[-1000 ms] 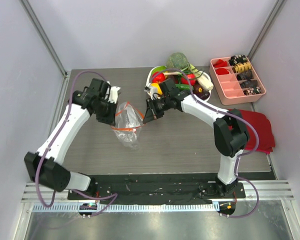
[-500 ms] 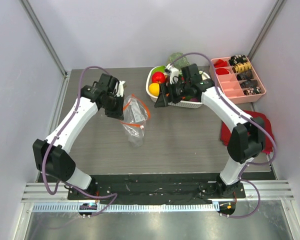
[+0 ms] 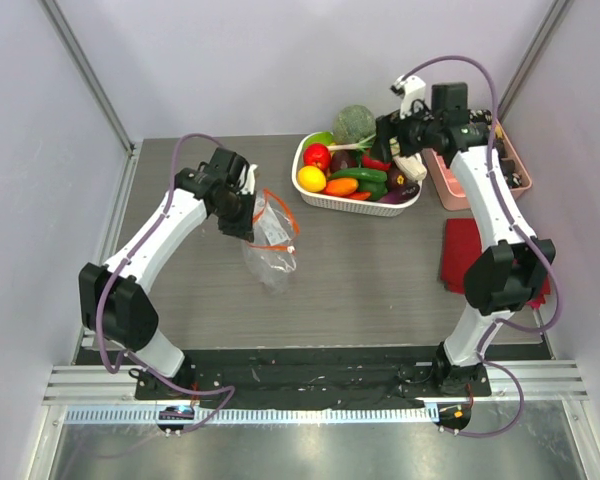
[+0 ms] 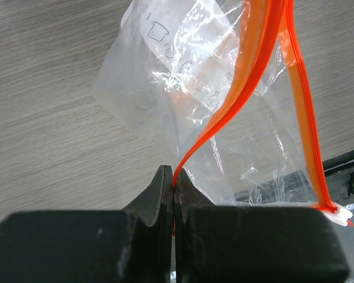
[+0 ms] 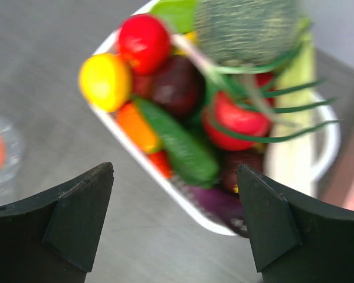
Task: Place the food in the zip-top bag and seal the zipper
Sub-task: Pick up the fake vegetable from the bin.
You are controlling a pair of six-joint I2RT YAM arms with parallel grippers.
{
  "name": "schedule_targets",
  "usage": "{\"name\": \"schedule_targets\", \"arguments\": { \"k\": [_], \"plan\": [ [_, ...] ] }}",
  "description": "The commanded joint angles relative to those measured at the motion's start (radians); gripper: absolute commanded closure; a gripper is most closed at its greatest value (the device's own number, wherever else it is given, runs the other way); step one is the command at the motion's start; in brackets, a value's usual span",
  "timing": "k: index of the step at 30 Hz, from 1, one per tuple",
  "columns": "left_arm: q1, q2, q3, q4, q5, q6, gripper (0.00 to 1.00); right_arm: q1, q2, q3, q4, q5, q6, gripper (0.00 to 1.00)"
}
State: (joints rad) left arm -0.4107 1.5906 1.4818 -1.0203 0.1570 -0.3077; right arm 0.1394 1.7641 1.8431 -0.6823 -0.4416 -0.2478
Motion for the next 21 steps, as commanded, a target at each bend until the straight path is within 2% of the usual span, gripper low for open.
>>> {"name": "schedule_targets", "arguments": {
  "k": [1,7,11,14,21],
  "plan": [
    [-0.005,-0.001,0.044,0.029,0.009,-0.001,1.0,-0.037,0.053,0.071,0.055,0.029,-0.109,0.1],
    [-0.004,0.006,0.055,0.025,0.012,0.005,1.0,-0.038,0.067,0.024,0.142,0.007,-0.264,0.15],
    [-0.004,0.003,0.049,0.023,0.009,0.01,1.0,-0.02,0.002,-0.064,0.321,0.037,-0.318,0.23],
    [-0.004,0.003,0.044,0.022,0.01,0.013,1.0,0.032,-0.021,-0.102,0.355,0.098,-0.413,0.32],
    [-0.004,0.012,0.048,0.02,0.013,0.012,1.0,0.057,0.034,-0.058,0.348,0.215,-0.397,0.33]
  ]
}}
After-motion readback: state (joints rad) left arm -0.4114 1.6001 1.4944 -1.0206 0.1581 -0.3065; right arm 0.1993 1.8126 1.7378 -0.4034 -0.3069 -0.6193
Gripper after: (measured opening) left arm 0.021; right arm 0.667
